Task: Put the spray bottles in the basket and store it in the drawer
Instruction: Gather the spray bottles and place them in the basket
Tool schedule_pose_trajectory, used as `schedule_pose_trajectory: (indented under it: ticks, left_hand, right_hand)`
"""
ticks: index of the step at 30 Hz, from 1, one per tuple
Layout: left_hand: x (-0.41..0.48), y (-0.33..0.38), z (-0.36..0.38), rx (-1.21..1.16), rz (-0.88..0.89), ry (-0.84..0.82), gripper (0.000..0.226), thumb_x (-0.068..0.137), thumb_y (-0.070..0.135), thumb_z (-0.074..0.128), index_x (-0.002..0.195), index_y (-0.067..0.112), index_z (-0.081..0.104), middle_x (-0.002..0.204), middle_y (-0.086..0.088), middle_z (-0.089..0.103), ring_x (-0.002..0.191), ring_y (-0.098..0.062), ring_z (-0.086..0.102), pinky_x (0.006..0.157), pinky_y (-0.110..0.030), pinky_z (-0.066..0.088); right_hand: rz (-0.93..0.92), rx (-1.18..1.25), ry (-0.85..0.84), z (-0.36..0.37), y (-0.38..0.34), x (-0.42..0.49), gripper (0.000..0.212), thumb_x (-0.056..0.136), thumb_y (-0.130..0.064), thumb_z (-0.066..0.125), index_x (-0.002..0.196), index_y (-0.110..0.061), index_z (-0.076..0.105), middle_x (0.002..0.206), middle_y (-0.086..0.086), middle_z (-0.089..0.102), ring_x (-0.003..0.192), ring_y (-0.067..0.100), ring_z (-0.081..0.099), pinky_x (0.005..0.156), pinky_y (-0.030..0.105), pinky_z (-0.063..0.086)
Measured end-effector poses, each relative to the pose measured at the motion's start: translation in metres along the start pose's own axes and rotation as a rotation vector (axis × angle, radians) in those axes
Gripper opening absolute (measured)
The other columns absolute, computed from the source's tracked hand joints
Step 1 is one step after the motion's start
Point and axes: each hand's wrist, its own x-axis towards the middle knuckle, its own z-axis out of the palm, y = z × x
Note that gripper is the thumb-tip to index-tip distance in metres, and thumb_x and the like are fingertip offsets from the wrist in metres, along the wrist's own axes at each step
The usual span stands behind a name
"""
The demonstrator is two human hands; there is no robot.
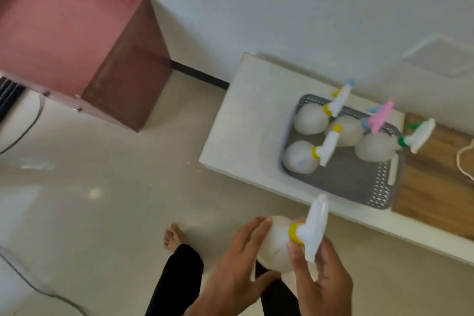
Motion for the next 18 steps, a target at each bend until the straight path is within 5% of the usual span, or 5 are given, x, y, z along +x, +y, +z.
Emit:
schedule_pose_trajectory:
  ticks: [3, 6, 12, 18]
  left_hand:
    - [0.044, 0.037, 0.053, 0.027, 0.02, -0.069, 0.09, 0.08, 0.057, 0.064, 0.151, 0.043, 0.01, 0.156, 0.023, 0.013, 0.141, 0.008, 0.013, 0.11, -0.01, 0.017]
    - [0.094, 0.066, 0.091, 0.122, 0.071, -0.033, 0.084, 0.079, 0.061, 0.065, 0.149, 0.032, 0.03, 0.152, 0.021, 0.023, 0.138, 0.008, 0.019, 0.109, -0.005, 0.013]
    - [0.179, 0.085, 0.125, 0.23, 0.071, 0.096, 0.078, 0.072, 0.028, 0.084, 0.139, 0.007, 0.05, 0.147, -0.01, 0.047, 0.134, -0.024, 0.046, 0.106, -0.028, 0.038]
    - [0.228, 0.071, 0.137, 0.261, -0.074, 0.099, 0.077, 0.074, 0.016, 0.083, 0.141, 0.006, 0.047, 0.149, -0.011, 0.045, 0.138, -0.023, 0.041, 0.111, -0.036, 0.038]
  right_hand:
    - [-0.019, -0.057, 0.102, -0.057, 0.02, 0.025, 0.035, 0.078, -0.039, 0.072, 0.112, -0.033, 0.066, 0.109, -0.017, 0.072, 0.104, -0.001, 0.066, 0.086, 0.012, 0.049]
    - [-0.036, -0.05, 0.158, -0.1, 0.037, 0.064, 0.041, 0.083, -0.043, 0.071, 0.118, -0.022, 0.066, 0.113, -0.012, 0.071, 0.107, -0.002, 0.065, 0.088, 0.008, 0.046]
    - [-0.228, -0.097, 0.173, -0.129, 0.066, 0.143, 0.032, 0.086, -0.016, 0.074, 0.116, -0.01, 0.065, 0.109, -0.005, 0.066, 0.103, 0.0, 0.062, 0.087, 0.011, 0.049]
    - [-0.269, -0.105, 0.086, -0.115, 0.092, 0.192, 0.033, 0.089, -0.011, 0.07, 0.121, -0.005, 0.061, 0.114, 0.004, 0.064, 0.104, 0.007, 0.059, 0.093, 0.018, 0.052]
